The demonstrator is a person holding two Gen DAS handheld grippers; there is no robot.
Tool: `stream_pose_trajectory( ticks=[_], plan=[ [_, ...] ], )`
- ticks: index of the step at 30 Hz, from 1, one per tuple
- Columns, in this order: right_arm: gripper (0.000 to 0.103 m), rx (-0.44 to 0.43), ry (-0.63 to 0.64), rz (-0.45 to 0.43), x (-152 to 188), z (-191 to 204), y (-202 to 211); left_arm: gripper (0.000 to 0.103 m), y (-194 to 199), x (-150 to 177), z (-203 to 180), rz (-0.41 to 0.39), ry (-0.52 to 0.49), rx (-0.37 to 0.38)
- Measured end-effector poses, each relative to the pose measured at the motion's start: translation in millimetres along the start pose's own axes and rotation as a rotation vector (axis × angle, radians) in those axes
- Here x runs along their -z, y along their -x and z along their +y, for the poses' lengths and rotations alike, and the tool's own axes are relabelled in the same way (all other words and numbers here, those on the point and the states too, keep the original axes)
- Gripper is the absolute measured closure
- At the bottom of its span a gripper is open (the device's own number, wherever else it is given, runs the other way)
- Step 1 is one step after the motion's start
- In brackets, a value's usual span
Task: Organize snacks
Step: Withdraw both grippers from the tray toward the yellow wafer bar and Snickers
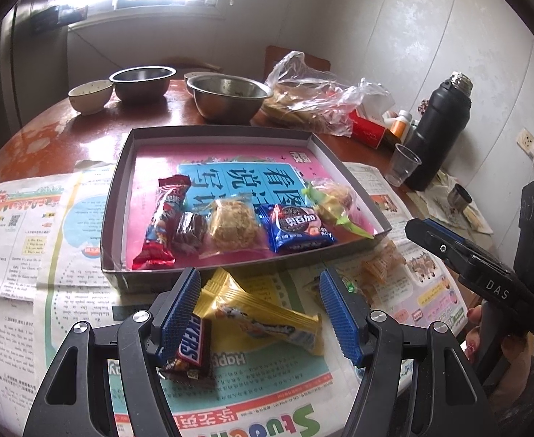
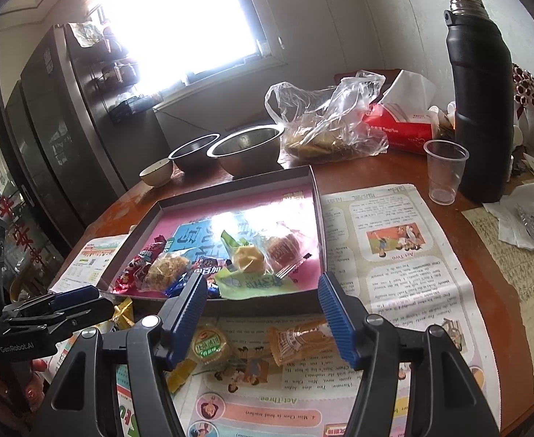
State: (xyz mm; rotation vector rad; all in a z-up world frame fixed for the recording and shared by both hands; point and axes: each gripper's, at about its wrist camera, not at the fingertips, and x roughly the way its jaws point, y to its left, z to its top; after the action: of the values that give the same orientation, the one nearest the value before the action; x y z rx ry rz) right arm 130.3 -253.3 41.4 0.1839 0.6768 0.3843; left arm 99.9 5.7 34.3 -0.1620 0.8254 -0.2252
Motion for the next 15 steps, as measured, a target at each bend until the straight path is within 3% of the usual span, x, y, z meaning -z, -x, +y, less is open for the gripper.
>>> stream_pose_trajectory(
  ticks=[15],
  plan=[
    [0.040, -0.017, -0.010, 0.035, 12, 1, 3, 0.033, 1, 15, -3, 0.046, 0.004, -0.017]
  ],
)
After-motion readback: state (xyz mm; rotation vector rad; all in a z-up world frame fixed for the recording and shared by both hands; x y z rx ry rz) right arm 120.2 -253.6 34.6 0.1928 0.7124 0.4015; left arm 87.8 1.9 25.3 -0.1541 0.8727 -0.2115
